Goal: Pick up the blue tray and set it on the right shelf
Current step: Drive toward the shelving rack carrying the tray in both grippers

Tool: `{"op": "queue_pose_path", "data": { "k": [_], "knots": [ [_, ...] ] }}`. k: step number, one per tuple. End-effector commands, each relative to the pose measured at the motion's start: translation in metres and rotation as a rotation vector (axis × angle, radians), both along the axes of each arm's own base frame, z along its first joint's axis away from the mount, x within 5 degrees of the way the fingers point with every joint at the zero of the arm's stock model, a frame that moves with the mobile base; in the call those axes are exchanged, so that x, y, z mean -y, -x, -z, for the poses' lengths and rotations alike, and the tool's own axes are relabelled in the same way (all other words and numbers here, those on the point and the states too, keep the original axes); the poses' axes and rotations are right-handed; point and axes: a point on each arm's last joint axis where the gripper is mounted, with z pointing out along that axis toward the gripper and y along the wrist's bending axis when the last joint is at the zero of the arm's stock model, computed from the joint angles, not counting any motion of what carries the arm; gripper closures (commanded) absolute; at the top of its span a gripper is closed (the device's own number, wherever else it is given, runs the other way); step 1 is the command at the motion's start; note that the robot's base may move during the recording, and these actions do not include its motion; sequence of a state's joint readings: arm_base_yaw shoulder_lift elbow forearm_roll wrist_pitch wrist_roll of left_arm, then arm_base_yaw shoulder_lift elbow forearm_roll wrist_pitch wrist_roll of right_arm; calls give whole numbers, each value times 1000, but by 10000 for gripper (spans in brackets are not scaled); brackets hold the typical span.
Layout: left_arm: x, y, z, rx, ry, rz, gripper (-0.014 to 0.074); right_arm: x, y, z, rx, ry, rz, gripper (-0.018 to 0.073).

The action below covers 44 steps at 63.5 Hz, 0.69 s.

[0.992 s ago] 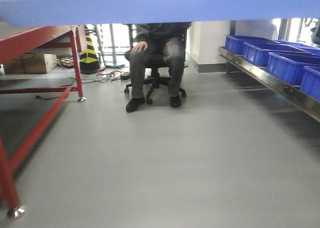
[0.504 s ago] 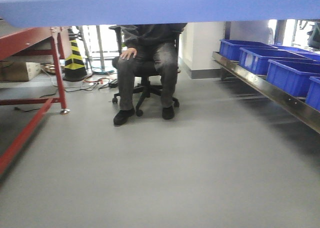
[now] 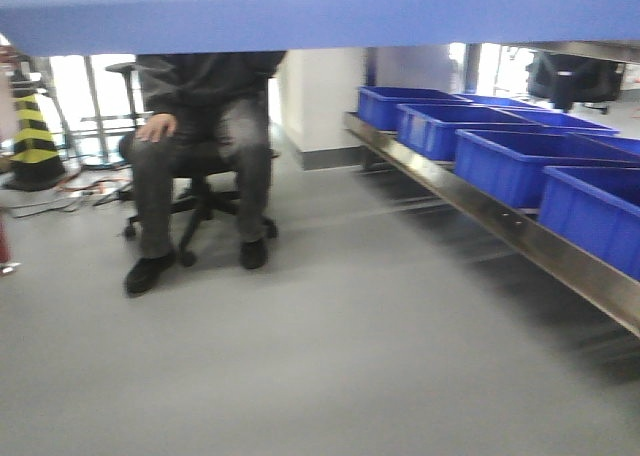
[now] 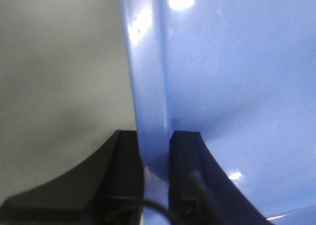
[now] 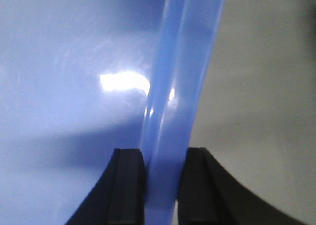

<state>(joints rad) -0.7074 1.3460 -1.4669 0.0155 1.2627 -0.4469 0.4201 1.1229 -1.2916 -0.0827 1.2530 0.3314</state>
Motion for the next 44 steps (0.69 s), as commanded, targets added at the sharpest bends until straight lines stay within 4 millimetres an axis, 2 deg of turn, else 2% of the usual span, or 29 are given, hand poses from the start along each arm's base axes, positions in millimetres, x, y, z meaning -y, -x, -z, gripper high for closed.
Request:
{"op": "queue_pose_path", "data": {
  "k": [1,44],
  "knots": [
    [-3,16,-13,-34,17,57,645,1,7,-14,33,-21,-21,538],
    [-3,16,-13,-34,17,57,645,1,7,-14,33,-21,-21,538]
  ]
}}
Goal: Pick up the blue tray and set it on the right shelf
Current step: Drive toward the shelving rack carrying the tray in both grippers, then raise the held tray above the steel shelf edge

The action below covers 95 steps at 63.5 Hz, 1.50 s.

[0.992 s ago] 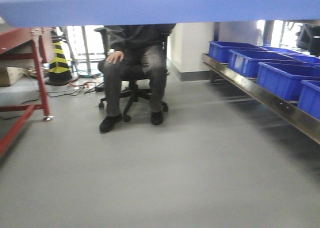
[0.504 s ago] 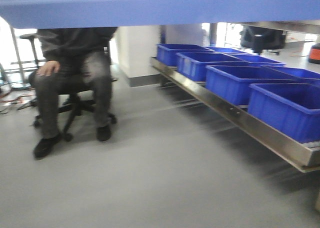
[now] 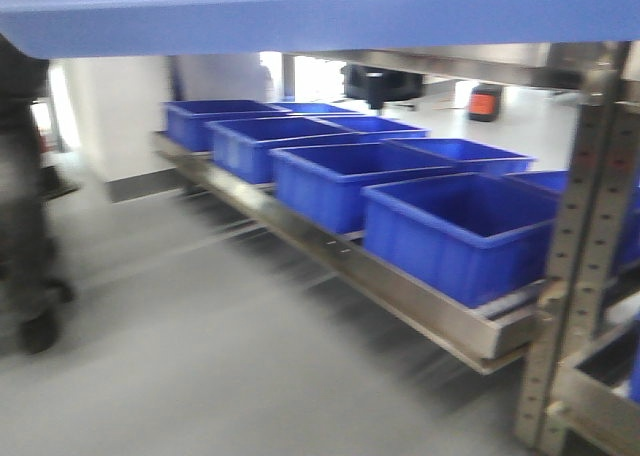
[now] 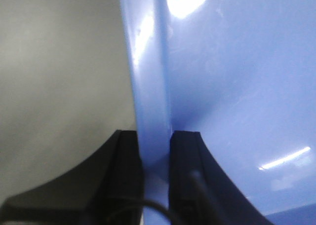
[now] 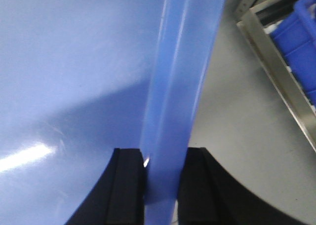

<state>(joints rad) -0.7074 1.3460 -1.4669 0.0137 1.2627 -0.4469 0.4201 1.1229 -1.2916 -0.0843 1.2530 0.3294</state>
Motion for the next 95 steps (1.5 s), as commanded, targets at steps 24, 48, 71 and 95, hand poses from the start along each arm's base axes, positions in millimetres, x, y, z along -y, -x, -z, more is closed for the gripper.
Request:
{"op": "queue_pose_path", "data": {
  "k": [24,48,71,95],
  "knots": [
    [-4,16,-13,-33,16,57,645,1,7,-14,32,-24,-20,538],
    [-4,16,-13,-33,16,57,645,1,7,-14,33,-24,-20,538],
    [-4,16,-13,-33,16,57,645,1,7,-14,33,-24,-20,538],
    [-4,16,-13,-33,16,57,645,1,7,-14,33,-24,-20,538]
  ]
}}
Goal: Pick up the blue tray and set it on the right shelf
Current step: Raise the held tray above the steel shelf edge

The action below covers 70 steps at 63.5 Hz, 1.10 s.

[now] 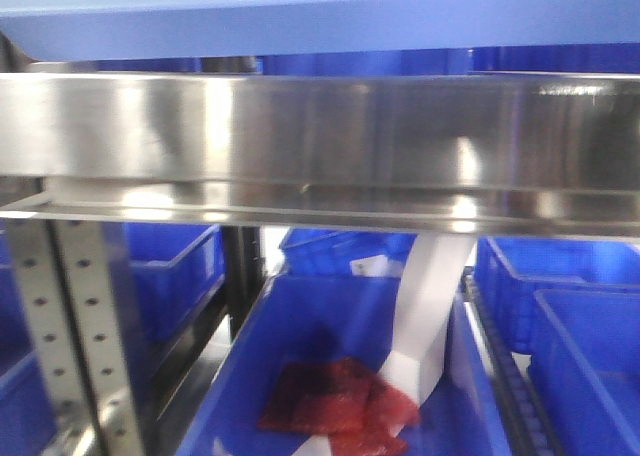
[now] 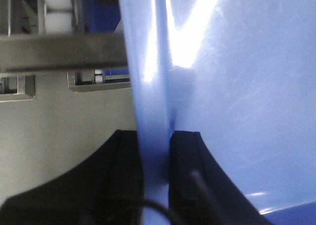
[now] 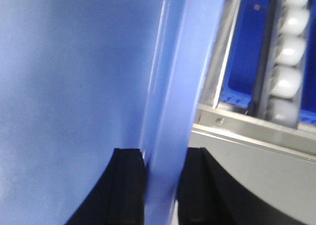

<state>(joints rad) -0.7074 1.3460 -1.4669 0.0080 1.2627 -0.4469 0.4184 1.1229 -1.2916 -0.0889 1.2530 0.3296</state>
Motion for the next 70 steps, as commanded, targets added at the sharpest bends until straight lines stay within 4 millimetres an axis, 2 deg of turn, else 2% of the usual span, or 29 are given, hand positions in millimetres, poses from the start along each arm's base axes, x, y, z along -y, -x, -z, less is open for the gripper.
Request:
{"op": "queue_pose_path", "data": {
  "k": [1,70],
  "knots": [
    [-4,15,-13,-29,12,56,645,1,7,-14,31,-28,-23,538],
    [-4,15,-13,-29,12,56,645,1,7,-14,31,-28,-23,538]
  ]
}}
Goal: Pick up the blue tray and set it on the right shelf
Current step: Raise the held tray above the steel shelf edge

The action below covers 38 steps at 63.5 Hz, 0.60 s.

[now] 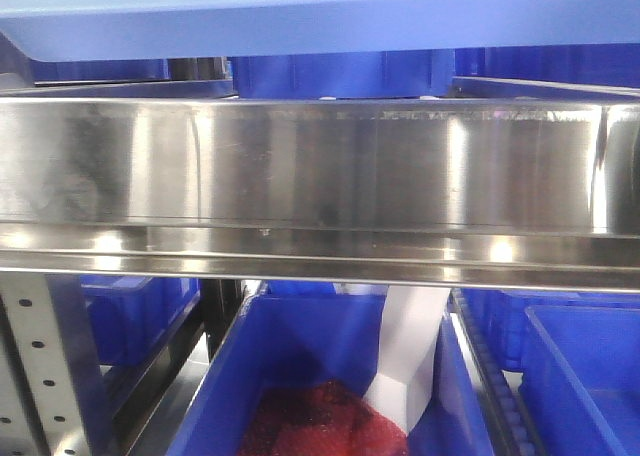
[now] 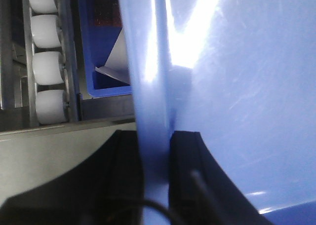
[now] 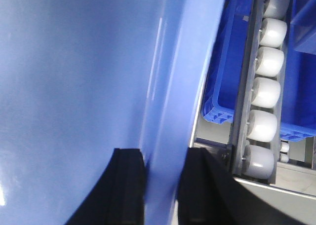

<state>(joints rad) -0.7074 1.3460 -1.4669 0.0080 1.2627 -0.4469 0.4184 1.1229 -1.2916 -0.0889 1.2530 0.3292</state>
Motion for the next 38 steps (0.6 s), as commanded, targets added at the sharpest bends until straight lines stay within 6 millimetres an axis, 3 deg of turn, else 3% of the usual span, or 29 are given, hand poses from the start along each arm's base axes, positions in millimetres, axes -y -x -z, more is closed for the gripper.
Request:
{"op": "queue_pose_path", "data": {
  "k": [1,38],
  "knots": [
    [-4,15,-13,-29,12,56,645,1,7,-14,31,-28,-23,538],
    [-2,14,-15,-8,40,61,645,-1,5,-15,56,-42,-25,538]
  ]
}}
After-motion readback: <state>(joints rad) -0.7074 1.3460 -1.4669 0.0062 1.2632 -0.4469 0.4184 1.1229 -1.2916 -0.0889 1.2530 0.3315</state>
